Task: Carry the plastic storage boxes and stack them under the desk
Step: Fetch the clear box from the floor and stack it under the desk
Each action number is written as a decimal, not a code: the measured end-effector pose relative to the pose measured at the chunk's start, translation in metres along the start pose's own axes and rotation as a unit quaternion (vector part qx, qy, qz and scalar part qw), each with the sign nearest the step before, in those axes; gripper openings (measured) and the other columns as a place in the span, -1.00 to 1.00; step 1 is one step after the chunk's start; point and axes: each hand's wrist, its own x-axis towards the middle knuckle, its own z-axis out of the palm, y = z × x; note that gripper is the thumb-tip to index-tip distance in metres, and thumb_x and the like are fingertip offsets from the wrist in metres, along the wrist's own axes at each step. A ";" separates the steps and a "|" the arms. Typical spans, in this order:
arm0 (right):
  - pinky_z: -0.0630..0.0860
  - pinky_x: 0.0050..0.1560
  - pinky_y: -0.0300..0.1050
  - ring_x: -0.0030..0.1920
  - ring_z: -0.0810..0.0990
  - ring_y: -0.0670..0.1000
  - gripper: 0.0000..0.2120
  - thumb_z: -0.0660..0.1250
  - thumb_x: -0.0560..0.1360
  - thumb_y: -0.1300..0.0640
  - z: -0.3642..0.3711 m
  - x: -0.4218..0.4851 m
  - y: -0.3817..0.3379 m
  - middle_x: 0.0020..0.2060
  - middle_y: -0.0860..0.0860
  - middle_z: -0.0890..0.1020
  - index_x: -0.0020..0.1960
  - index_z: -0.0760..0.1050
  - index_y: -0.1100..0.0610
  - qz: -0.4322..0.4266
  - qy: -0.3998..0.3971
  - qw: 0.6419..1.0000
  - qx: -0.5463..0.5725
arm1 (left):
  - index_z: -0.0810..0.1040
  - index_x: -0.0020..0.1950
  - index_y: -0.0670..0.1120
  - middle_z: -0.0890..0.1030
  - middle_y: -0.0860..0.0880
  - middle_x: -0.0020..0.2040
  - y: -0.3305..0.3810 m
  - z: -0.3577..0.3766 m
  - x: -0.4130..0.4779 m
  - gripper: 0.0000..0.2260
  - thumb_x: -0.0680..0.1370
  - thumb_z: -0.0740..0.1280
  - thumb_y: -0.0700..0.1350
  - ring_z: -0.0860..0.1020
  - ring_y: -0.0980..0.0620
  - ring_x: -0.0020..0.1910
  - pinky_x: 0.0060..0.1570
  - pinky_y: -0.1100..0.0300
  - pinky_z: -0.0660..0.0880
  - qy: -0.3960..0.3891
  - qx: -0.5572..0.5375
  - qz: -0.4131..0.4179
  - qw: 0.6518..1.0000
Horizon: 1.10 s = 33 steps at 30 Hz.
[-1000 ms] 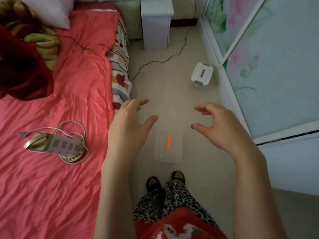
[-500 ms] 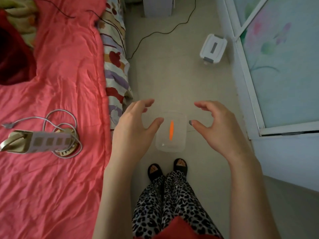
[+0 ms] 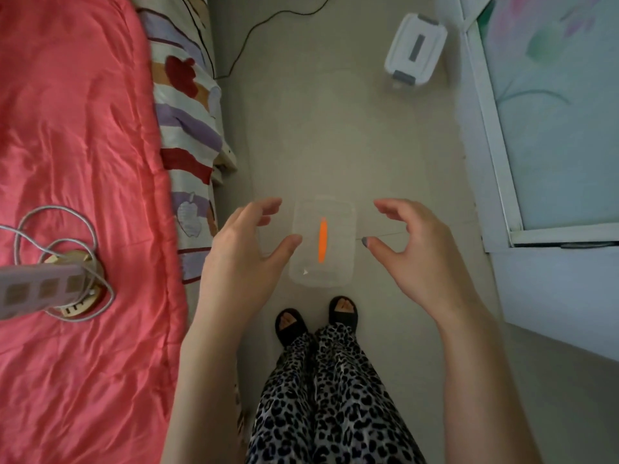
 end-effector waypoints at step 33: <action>0.35 0.19 -0.28 0.17 0.46 -0.19 -0.48 0.45 0.43 0.11 0.180 0.092 0.201 0.21 -0.05 0.52 0.35 0.41 0.09 0.104 0.008 0.993 0.051 | 0.40 0.36 0.09 0.48 0.10 0.27 -0.156 0.202 0.110 -0.54 0.48 0.39 0.07 0.45 0.19 0.19 0.06 0.10 0.48 -0.033 0.006 -0.068 0.997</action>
